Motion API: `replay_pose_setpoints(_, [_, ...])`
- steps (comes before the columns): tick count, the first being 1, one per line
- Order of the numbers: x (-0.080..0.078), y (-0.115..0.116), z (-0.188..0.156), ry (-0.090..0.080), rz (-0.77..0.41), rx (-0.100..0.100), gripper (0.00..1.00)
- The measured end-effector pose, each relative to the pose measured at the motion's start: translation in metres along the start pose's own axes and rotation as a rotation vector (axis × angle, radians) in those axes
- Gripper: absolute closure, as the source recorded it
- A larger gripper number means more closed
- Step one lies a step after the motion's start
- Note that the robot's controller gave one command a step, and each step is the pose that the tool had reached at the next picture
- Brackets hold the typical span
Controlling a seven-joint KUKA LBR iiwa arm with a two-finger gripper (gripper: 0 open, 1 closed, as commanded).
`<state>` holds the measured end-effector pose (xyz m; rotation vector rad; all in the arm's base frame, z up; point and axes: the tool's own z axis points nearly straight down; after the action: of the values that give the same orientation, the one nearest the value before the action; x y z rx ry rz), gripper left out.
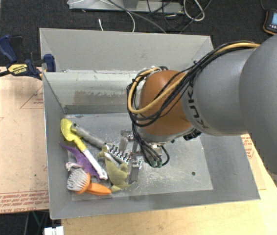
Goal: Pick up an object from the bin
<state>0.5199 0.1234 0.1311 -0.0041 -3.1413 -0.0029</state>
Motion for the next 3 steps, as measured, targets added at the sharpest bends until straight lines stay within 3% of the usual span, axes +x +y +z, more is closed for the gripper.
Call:
replay_pose_setpoints(1, [0.000,0.000,0.000,0.000,0.000,0.000,0.00])
replay_pose_setpoints(2, [0.003,-0.001,0.028,0.002,0.061,-0.002,0.00])
replay_pose_setpoints(3, [-0.020,-0.012,0.027,-0.002,0.066,-0.003,1.00])
